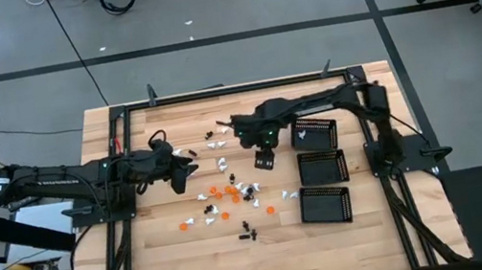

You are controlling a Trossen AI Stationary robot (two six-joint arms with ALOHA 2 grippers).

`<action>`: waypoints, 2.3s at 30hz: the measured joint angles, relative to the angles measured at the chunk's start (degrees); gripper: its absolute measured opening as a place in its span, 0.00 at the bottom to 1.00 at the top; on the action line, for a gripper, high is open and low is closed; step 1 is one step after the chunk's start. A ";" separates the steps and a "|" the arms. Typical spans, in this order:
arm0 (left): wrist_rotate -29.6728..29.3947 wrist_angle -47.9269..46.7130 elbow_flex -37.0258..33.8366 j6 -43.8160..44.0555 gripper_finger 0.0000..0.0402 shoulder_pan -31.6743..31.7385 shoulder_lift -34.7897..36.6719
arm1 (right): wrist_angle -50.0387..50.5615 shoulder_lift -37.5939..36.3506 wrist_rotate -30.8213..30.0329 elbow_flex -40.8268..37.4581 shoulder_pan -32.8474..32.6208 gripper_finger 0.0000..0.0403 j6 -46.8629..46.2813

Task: Sort Halloween decoration
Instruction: Put the white ghost toy into the top black bin

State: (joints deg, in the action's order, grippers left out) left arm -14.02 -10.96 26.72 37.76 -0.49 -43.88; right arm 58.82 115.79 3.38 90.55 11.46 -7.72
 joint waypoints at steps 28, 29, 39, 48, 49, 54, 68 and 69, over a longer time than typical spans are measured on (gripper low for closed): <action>2.34 -0.44 0.00 -1.44 0.48 0.00 0.00 | -0.41 6.36 2.44 -4.46 0.96 0.39 -3.87; 2.34 -0.43 0.00 -1.46 0.48 0.00 0.00 | -0.39 6.38 2.45 -4.48 0.99 0.36 -3.59; 2.32 -0.33 0.00 -1.48 0.48 0.00 0.00 | 3.05 7.00 4.97 -0.26 1.38 0.22 3.26; 2.33 -0.29 0.00 -1.48 0.48 0.00 0.00 | 3.60 7.13 10.56 1.09 4.12 0.19 6.24; 2.32 -0.30 0.00 -1.48 0.48 0.00 0.00 | 3.82 7.06 11.42 1.09 4.30 0.18 6.89; 2.34 -0.30 0.00 -1.49 0.48 0.00 0.00 | 3.72 5.96 12.87 1.19 4.82 0.18 9.61; 2.32 -0.42 0.00 -1.49 0.48 0.00 0.00 | 4.46 4.24 16.22 1.25 7.46 0.18 13.87; 2.34 -0.44 0.00 -1.51 0.48 0.00 0.02 | 4.83 3.47 16.27 1.24 7.49 0.18 14.43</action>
State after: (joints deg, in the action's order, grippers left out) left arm -11.68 -11.40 26.72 36.25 -0.49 -43.86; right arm 63.66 119.26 19.65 91.79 18.95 6.71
